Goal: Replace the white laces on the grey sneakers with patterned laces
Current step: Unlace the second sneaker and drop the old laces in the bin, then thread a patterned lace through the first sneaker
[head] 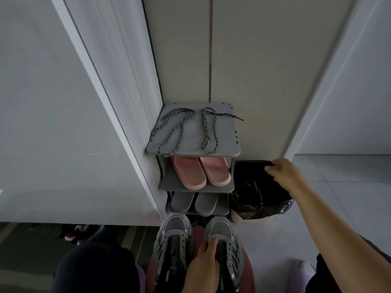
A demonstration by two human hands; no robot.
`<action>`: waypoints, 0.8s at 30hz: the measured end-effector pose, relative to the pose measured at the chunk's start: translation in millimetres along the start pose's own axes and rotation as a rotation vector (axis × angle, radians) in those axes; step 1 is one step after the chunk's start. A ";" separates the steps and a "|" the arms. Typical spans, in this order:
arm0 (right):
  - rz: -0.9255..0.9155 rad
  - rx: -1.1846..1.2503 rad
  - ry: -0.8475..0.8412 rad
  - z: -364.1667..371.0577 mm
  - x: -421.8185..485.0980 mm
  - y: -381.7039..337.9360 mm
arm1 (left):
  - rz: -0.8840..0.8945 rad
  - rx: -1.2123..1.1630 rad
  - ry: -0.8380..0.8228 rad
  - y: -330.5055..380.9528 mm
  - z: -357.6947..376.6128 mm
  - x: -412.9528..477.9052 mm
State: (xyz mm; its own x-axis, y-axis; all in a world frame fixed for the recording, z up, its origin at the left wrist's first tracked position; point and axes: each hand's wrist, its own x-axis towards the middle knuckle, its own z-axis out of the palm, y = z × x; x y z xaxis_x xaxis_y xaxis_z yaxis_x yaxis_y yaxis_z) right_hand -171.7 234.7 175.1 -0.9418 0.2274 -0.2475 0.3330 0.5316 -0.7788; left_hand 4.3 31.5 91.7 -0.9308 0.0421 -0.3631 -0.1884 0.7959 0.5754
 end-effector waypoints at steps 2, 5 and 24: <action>-0.022 0.069 -0.131 14.8 -15.1 2.7 | -0.016 0.000 0.006 0.2 1.7 0.6; -0.174 0.095 -0.051 31.4 -29.7 -7.3 | -0.049 -0.001 -0.061 0.0 1.2 4.2; -0.492 -0.073 0.017 39.6 -63.5 -118.9 | -0.114 -0.925 0.045 7.7 -50.0 5.2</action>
State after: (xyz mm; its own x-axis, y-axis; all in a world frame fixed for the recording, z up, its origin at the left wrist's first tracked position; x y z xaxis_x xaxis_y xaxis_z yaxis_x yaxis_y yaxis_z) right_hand -153.3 124.7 260.6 -0.9874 -0.0524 0.1491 -0.1482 0.6348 -0.7583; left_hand -17.7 7.7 130.9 -0.8990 -0.0450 -0.4357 -0.4360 -0.0043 0.8999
